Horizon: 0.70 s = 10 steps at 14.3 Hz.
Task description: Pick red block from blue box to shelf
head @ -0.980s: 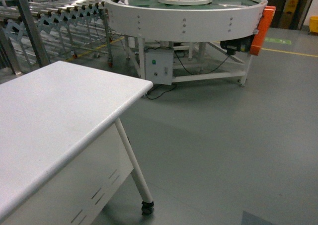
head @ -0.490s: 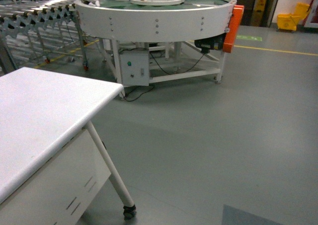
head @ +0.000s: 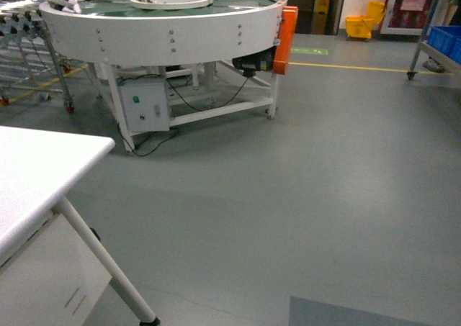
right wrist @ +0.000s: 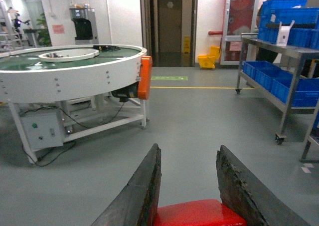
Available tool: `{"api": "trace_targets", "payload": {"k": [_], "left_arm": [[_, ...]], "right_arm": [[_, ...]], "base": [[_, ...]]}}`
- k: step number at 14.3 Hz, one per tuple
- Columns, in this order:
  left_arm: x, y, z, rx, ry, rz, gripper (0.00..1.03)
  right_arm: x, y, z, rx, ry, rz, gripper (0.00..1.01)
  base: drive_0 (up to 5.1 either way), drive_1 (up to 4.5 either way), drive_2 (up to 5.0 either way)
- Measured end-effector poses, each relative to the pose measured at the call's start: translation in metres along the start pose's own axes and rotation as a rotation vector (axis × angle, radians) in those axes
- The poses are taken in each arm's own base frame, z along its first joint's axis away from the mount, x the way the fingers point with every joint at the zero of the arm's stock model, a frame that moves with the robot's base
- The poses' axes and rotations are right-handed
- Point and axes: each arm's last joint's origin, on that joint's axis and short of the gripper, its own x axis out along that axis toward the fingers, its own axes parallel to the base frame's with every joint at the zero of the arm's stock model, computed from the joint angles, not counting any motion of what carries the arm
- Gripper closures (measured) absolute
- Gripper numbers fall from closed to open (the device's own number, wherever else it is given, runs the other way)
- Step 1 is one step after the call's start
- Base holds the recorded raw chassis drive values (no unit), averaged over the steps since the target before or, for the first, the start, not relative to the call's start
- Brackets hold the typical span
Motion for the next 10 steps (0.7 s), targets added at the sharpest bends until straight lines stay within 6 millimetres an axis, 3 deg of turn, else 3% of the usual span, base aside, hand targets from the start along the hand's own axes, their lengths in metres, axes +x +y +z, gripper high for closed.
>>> {"api": "trace_targets", "payload": {"k": [2,5,10], "left_arm": [[0.0,0.0,0.0,0.0,0.0,0.0,0.05],[0.0,-0.0001,0.0,0.0,0.0,-0.002,0.05],[0.0,-0.0001,0.0001,0.0,-0.001,0.0,0.05]], "right_arm": [[0.0,0.0,0.0001,0.0,-0.001,0.0,0.73],[-0.0002,-0.0001,0.0006,0.0,-0.004,-0.002,0.73],[-0.0001,-0.0001,0.0003,0.0,-0.003,-0.001,0.73]], "base": [[-1.7,0.38,-3.7],[-1.0,2.89,-5.0],[0.1,4.11,-3.9]]}}
